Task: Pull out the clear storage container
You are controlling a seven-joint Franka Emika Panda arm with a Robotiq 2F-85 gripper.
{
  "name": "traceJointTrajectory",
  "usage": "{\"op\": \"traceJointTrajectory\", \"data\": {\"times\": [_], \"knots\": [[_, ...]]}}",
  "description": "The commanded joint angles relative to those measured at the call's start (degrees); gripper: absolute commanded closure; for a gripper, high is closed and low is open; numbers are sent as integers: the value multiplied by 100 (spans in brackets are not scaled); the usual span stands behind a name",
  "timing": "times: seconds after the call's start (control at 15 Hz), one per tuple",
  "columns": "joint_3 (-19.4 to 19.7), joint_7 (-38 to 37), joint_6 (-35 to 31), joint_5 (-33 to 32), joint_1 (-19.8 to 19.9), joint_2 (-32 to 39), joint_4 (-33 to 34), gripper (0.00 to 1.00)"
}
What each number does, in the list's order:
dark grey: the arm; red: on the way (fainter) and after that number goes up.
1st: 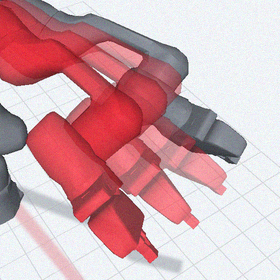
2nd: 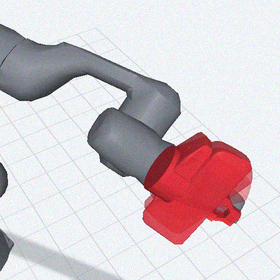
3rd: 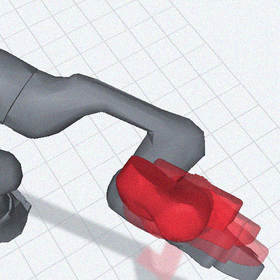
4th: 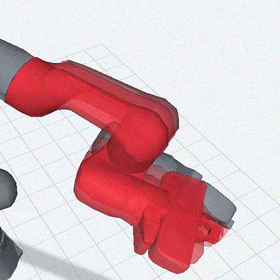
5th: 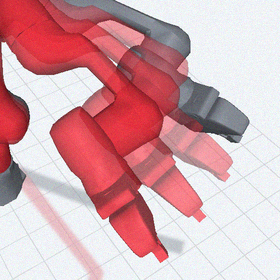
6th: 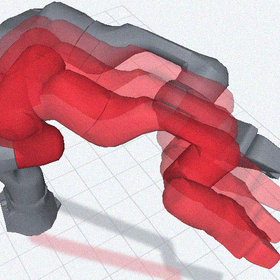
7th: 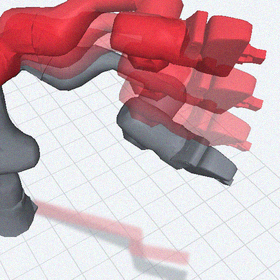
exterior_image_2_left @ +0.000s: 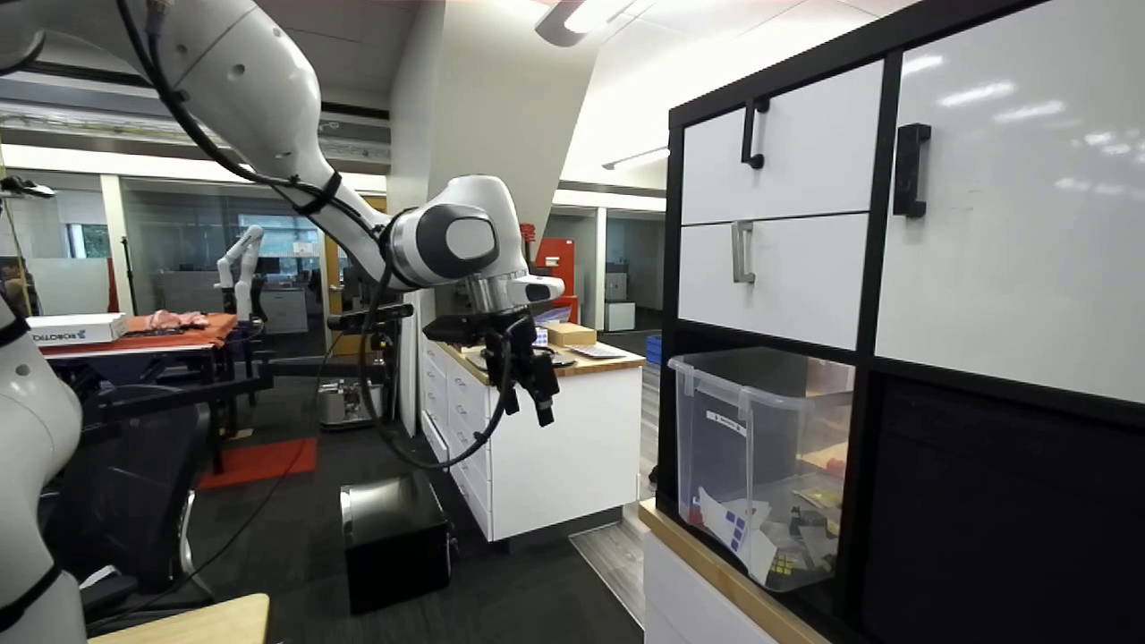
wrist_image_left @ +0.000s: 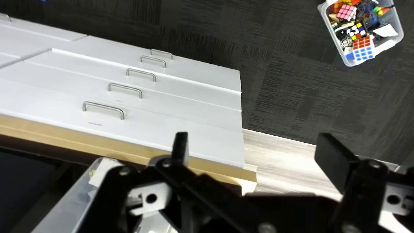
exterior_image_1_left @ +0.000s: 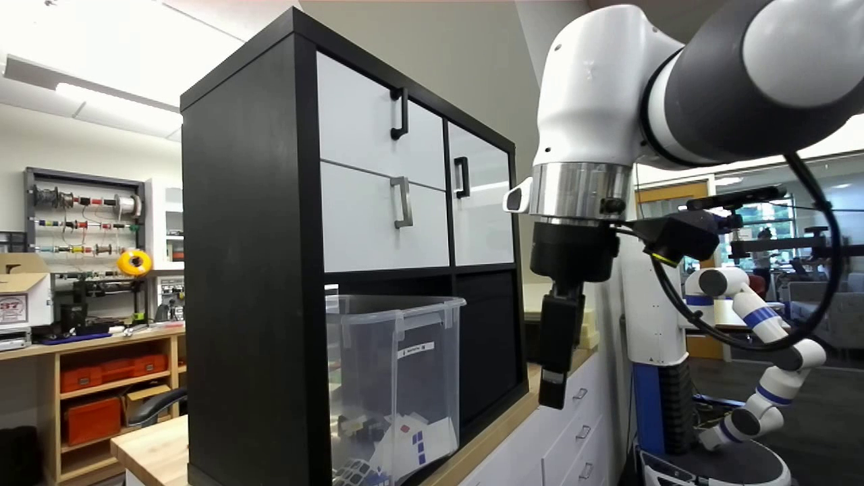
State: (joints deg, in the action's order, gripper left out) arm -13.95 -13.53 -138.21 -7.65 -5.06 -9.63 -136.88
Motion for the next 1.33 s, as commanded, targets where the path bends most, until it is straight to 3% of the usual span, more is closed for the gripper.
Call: {"op": "traceJointTrajectory", "data": {"times": [0.0,0.4,1.27], "knots": [[186,839,-265,-387,-86,426,404,0],[338,1873,-502,-1057,-80,835,884,0],[395,1886,-514,-983,-111,929,901,0]]}}
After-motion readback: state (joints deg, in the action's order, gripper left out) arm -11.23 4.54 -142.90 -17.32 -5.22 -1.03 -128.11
